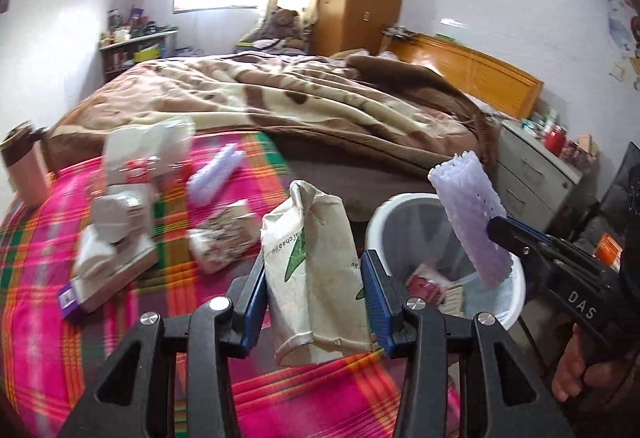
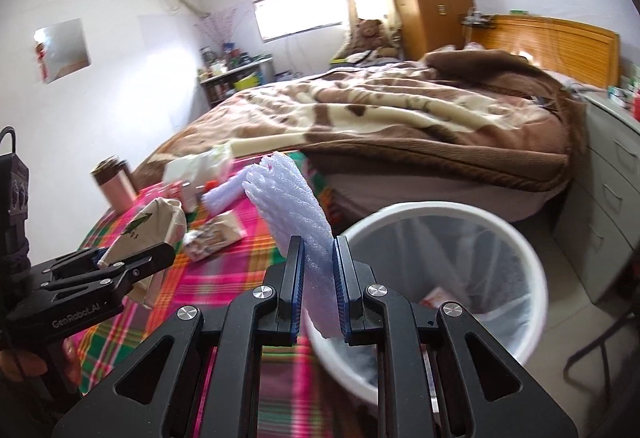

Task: Collect trash
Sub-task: 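Carry the beige canvas bag and foam net sleeve over the white wastebasket with both tools, then open both tools to drop the bag and net sleeve into the wastebasket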

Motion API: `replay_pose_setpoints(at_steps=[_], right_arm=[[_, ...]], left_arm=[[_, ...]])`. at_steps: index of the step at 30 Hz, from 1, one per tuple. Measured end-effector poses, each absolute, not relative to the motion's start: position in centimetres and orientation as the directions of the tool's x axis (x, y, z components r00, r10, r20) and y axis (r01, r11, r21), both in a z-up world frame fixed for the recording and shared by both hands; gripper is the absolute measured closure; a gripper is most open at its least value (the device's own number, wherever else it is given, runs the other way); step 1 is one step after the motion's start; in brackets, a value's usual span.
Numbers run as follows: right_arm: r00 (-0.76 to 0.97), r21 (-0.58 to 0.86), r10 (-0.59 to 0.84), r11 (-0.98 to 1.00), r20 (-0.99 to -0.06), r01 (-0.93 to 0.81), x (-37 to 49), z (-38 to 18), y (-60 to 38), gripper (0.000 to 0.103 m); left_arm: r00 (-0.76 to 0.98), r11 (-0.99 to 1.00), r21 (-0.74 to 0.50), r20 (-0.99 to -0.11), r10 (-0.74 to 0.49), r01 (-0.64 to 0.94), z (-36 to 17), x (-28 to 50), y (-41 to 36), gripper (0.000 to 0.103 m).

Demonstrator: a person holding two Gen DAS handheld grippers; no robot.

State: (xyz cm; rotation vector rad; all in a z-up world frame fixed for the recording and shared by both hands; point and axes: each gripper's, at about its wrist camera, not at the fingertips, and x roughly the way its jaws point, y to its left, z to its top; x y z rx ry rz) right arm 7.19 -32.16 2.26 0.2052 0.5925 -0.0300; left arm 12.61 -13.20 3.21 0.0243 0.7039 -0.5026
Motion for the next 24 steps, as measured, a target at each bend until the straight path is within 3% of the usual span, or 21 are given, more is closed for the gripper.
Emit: replay_pose_setpoints(at_steps=[9,19,22,24], right_arm=[[0.787,0.182,-0.065,0.958,-0.613,0.221,7.4,0.2,-35.7,0.088],[0.734,0.147,-0.141,0.938,-0.664,0.313,6.9,-1.3,-38.3,0.088],[0.72,0.136,-0.153,0.936,-0.676,0.326,6.8,-1.6,-38.7,0.088],[0.713,0.129,-0.16,0.934,-0.683,0.333,6.7,-1.8,-38.8,0.088]], left_arm=[[0.563,0.817,-0.18,-0.643,-0.519,0.548,2.2,13.3,-19.1,0.055],[0.521,0.78,-0.145,-0.669,-0.531,0.609,1.1,12.6,-23.6,0.051],[0.508,0.777,-0.145,-0.681,-0.528,0.612,0.6,12.7,-24.2,0.049],[0.509,0.776,-0.139,-0.682,-0.526,0.615,0.5,12.6,-24.4,0.041]])
